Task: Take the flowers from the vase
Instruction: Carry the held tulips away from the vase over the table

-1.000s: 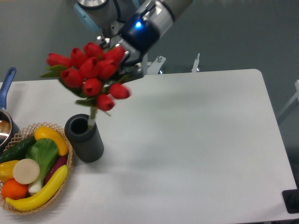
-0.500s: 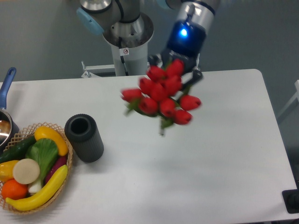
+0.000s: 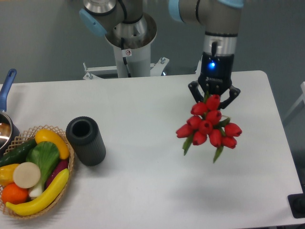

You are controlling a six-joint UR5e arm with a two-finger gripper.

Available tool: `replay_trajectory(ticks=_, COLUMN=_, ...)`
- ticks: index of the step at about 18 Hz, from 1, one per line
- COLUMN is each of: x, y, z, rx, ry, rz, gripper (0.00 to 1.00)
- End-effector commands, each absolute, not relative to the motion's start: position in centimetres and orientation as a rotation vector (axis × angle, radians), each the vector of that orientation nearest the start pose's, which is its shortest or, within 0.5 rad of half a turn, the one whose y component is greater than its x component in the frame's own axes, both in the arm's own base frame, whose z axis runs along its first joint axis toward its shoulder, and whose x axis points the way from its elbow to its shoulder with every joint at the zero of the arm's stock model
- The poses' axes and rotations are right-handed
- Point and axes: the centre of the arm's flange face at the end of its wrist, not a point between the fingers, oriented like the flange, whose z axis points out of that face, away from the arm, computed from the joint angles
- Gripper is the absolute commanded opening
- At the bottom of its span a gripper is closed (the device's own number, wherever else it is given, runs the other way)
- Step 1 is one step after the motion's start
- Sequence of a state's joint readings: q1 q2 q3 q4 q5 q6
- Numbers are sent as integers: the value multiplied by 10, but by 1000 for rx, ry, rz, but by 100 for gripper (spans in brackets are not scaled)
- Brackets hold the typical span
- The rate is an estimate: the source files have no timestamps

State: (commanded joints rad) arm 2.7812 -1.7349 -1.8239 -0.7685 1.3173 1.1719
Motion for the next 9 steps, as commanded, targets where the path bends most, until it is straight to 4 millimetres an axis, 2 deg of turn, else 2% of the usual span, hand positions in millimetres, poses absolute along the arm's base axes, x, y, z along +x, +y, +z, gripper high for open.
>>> replay_trajectory(ticks=5, x=-457, y=377, z=338, rx=-2893, ry=100, rz=391, gripper=2)
replay_trajectory(ticks=7, x=-454, y=389, z=331, rx=-2938, ry=132, rz=405, gripper=2)
replay_trajectory(ticks=9, x=-454, y=392, z=320, rx=-2997, ry=144, rz=411, gripper=2)
